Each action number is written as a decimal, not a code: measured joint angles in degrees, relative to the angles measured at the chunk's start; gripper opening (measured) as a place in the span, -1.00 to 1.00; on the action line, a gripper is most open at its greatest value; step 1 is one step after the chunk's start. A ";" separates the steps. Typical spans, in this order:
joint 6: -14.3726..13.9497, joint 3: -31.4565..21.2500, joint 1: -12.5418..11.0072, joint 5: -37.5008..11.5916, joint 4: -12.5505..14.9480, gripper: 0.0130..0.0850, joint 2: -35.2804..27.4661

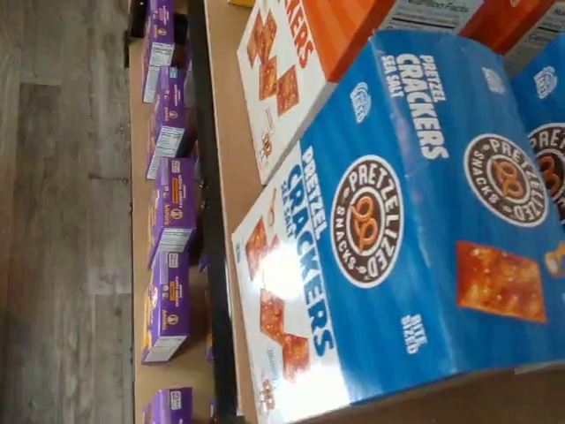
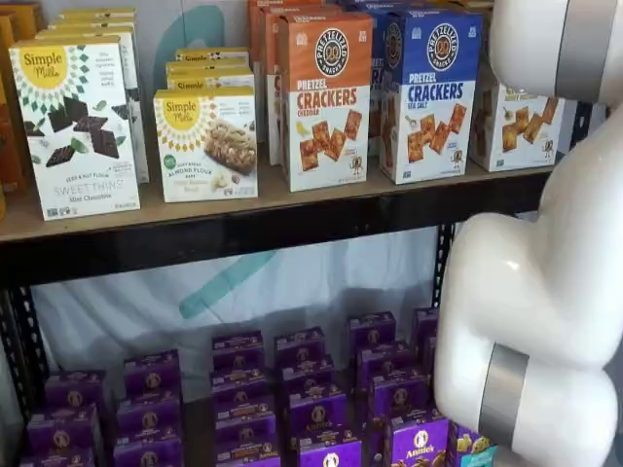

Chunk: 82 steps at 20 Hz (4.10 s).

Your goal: Retrieve the yellow and white box located on the top shelf, the sixth one from the left

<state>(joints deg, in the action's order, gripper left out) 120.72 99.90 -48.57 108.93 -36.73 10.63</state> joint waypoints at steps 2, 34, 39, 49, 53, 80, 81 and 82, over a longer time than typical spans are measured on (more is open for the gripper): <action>-0.19 -0.06 0.48 -1.24 -0.09 1.00 -0.08; -0.25 6.65 5.35 -5.83 6.17 1.00 -6.94; 0.22 7.59 5.37 -6.70 6.89 1.00 -7.31; 1.75 4.46 6.65 -10.57 9.72 1.00 -6.27; 1.64 5.77 6.56 -9.13 10.27 1.00 -6.87; 0.41 11.31 12.84 -5.66 23.62 1.00 -9.74; 0.32 11.68 13.02 -5.38 23.96 1.00 -10.00; 0.24 12.03 13.11 -5.13 24.11 1.00 -10.23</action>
<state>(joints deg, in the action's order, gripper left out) 120.96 111.93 -35.45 103.80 -12.61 0.40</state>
